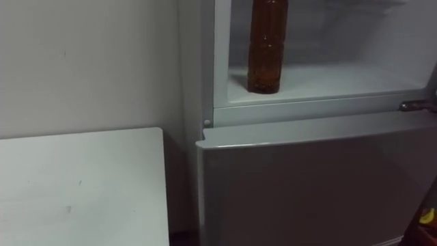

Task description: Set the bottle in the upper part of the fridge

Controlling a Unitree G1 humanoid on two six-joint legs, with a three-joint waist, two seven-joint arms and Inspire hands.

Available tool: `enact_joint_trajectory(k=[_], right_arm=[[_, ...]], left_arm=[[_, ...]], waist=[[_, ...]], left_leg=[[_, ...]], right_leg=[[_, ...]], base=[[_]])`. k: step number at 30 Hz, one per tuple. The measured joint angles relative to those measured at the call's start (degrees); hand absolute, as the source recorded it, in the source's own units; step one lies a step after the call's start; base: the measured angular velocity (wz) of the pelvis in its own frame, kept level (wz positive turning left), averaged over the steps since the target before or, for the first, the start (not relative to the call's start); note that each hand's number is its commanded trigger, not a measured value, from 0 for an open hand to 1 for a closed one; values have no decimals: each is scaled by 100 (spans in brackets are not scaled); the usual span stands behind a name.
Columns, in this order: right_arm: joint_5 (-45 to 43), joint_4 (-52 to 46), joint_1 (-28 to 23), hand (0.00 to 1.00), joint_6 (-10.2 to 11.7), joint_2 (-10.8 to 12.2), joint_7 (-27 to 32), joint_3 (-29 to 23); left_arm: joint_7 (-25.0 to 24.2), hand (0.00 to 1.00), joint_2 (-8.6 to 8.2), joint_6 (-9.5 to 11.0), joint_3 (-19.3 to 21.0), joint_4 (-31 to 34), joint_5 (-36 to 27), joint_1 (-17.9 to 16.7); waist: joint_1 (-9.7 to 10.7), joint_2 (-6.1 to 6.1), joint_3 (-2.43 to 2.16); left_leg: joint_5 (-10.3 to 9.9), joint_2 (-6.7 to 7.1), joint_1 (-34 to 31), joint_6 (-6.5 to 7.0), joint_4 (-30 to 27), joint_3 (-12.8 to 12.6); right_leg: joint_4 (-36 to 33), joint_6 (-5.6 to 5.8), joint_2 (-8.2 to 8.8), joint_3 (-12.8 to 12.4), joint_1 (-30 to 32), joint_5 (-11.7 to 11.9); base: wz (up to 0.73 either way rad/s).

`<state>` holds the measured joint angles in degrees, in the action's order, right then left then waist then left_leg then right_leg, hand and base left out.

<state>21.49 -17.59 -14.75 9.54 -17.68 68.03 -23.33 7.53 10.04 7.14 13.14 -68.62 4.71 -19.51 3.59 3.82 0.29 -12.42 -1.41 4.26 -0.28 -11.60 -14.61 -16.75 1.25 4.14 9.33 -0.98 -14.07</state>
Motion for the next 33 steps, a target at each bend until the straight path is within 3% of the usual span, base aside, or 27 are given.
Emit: enact_joint_trajectory(k=[3, 8, 13, 33], right_arm=[[-306, -185, -142, 0, 0, 8, -97, 268], [-429, -334, -160, 0, 0, 10, -386, 634], [-435, -336, -167, 0, 0, 14, -600, 733], [-649, -336, -166, 0, 0, 14, -1237, 938]], left_arm=[[103, 0, -2, 39, 1, -2, -1, 12], [195, 0, -4, 46, 2, -11, -1, 11], [307, 0, -7, 45, 2, -13, -5, 3], [299, 0, -7, 47, -119, -83, 1, 42]], waist=[[-93, -68, -34], [-137, -111, -36], [-224, -118, -31], [-235, -128, -24]], left_leg=[[0, 0, 25, 0, 1, -14], [0, 0, 53, 1, -6, -25], [9, 0, 37, 14, -21, -24], [10, 1, 23, 18, -12, -23]], right_leg=[[-7, 0, 0, -19, -10, 0], [-40, -8, -3, -55, -11, 7], [-18, 0, -3, -68, -15, 52], [7, 3, -5, -65, -20, 65]], base=[[-3], [-2], [0], [0]])
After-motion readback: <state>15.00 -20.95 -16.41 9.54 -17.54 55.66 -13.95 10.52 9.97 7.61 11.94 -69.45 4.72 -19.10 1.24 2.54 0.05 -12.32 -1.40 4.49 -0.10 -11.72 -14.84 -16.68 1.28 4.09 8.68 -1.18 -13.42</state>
